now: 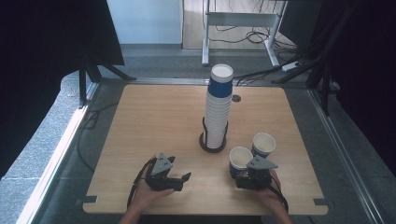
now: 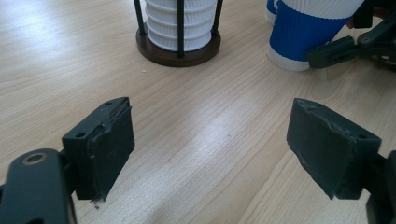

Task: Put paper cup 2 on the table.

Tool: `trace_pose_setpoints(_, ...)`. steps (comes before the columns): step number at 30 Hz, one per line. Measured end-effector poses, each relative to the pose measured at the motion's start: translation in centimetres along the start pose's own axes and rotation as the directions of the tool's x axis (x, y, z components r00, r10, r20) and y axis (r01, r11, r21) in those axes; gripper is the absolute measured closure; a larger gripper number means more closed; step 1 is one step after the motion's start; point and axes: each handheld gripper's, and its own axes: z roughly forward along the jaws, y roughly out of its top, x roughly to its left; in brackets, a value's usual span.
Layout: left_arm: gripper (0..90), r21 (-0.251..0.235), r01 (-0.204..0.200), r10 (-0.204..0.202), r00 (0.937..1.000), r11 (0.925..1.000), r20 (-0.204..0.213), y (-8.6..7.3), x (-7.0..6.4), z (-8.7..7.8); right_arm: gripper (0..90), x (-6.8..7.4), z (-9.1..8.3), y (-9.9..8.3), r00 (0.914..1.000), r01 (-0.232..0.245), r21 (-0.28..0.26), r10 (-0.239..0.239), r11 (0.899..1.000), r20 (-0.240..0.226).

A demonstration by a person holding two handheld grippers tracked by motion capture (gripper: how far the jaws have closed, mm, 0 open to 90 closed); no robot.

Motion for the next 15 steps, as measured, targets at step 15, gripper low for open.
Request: trace_pose_setpoints(15,15.1,-0.024,-0.022,0.022,0.9998,0.9995,-0.001,0.1,0.0,-1.3,16.2,0.3,-6.1,-0.6,0.9971,-0.068,-0.191,0.060,0.979,-0.048)
